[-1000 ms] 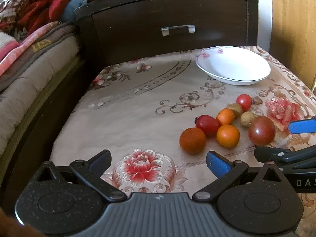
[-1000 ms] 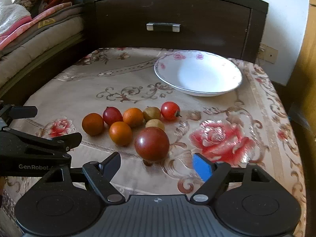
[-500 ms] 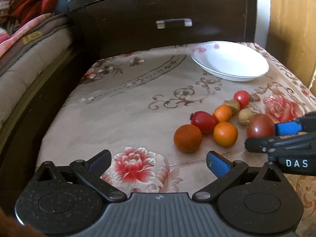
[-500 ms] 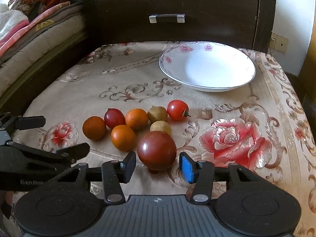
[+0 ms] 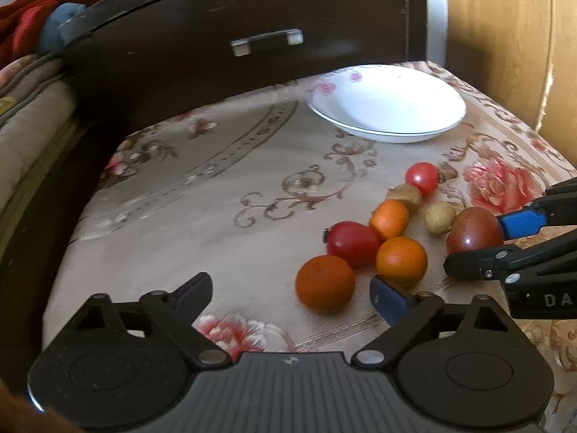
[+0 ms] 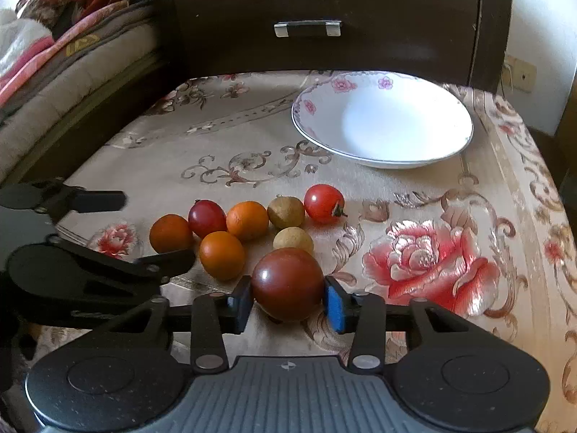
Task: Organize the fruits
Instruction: 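Lower the right tool onto the large dark red tomato and close it, then lower the left tool onto the orange tangerine and close it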
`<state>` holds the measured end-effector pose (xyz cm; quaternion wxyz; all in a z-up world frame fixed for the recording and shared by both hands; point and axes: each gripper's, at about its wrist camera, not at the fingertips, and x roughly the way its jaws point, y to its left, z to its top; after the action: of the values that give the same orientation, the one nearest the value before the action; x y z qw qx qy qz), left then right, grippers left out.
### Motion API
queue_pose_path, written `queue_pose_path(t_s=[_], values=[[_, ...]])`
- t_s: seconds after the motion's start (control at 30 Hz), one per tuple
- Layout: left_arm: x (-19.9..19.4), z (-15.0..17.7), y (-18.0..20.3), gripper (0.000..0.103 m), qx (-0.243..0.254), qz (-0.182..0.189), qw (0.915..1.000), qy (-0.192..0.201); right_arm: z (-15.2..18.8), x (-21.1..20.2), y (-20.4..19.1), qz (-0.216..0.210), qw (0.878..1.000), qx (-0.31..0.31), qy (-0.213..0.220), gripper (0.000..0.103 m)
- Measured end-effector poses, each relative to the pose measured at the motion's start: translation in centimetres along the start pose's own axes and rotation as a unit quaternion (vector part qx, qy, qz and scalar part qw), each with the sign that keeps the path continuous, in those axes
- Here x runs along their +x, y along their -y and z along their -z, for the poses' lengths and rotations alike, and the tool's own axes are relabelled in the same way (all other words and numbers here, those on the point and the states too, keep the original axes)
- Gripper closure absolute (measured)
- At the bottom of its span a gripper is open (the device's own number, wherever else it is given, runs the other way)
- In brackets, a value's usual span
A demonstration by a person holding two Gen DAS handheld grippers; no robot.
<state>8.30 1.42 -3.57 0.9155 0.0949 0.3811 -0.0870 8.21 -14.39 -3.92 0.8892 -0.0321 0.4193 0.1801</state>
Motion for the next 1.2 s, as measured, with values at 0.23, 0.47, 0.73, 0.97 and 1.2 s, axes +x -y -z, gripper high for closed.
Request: queue_pose_path(t_s=[0.23,0.47,0.73,0.97,1.2], values=[[0.5,0.0,-0.5,0.03,-0.029,0.049,0.9983,-0.01,0.3,-0.7,0.6,-0.012,1.0,0.021,-0.008,0.068],[0.4,-0.2,0.0,0.043,-0.025,0.062,0.9978,-0.006,0.7,-1.3,1.2,-0.008,1.0,0.026,-0.01,0.068],[0.1,0.1,0.0,0.048,-0.027,0.07,0.9972,-0.003,0.8,-1.1,0.9,-0.005,1.0,0.004,-0.002,0.066],[0.2,0.2,0.1,0.047,-0.021,0.065,0.9977,0.004,0.6,-1.1,0.9,-0.003,1.0,0.01,-0.007,0.067],[-0.2,0.3,-0.2,0.058,-0.031,0.061,0.9977,-0.006,0.5,-1.3,1.1,-0.002,1.0,0.02,-0.012,0.068]])
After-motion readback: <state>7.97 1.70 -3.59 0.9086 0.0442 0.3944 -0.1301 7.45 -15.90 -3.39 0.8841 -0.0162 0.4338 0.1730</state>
